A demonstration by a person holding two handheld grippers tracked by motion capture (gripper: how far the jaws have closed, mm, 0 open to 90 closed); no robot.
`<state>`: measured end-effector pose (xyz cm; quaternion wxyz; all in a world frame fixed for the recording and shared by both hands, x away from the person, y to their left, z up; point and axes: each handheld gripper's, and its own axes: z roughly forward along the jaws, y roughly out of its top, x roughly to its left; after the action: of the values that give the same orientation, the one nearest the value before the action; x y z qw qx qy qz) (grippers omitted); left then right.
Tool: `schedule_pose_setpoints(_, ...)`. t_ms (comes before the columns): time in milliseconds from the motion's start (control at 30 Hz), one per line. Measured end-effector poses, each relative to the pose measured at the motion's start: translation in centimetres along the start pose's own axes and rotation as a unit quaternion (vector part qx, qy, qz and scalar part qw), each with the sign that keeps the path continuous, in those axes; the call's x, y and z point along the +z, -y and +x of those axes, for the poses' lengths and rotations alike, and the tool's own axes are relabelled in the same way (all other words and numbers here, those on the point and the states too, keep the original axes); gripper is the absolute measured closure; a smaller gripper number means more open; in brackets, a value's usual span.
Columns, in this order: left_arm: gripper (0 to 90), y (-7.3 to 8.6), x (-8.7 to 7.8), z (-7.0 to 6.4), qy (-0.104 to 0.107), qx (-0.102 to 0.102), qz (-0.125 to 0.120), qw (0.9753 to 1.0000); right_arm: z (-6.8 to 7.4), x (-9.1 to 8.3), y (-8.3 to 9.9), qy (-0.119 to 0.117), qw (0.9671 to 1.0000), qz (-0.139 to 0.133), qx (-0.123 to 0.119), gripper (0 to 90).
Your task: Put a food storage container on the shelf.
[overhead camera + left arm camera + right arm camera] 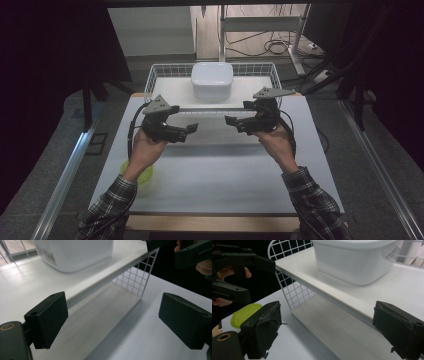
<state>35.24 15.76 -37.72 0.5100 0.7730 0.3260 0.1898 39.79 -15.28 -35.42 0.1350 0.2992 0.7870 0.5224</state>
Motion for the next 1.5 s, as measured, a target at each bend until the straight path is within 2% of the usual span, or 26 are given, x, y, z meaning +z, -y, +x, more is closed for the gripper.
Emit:
schedule_pose_setpoints(133, 8.6, 1.2, -0.1, -0.3, 0.005, 0.005, 0.002, 1.0000, 0.3, -0.3, 1.2, -0.002, 1.0000, 0.002, -0.003, 6.9)
schedule_pose_setpoints(233, 8.6, 2.1, -0.2, -0.5, 0.012, -0.004, 0.010, 0.9999, 0.6, -0.6, 2.0, 0.000, 0.9999, 0.006, -0.011, 5.8)
schedule_pose_setpoints(500, 8.0, 4.1, -0.4, -1.6, 0.006, 0.001, 0.016, 0.9999, 1.2, -1.4, 4.1, 0.004, 0.9997, 0.008, -0.022, 5.3)
schedule_pose_setpoints(667, 7.8, 5.2, -0.5, -2.2, 0.002, 0.007, 0.023, 0.9997, 1.4, -1.8, 5.9, 0.001, 0.9998, 0.012, -0.019, 5.4)
schedule_pose_setpoints(800, 7.0, 6.0, -0.7, -2.6, 0.004, 0.001, 0.021, 0.9998, 1.6, -2.0, 7.0, 0.000, 0.9996, 0.017, -0.021, 5.3)
schedule_pose_setpoints(1133, 5.6, 8.6, -1.3, -3.6, -0.003, -0.008, 0.016, 0.9998, 2.3, -2.6, 9.7, 0.011, 0.9996, 0.026, -0.008, 3.6)
schedule_pose_setpoints(1367, 4.8, 10.6, -1.2, -4.0, -0.012, -0.013, 0.025, 0.9995, 2.1, -2.8, 11.6, 0.011, 0.9994, 0.028, 0.019, 3.2)
schedule_pose_setpoints(1500, 4.2, 11.8, -1.0, -4.5, -0.016, -0.009, 0.036, 0.9992, 2.3, -3.0, 12.4, 0.013, 0.9992, 0.033, 0.021, 3.2)
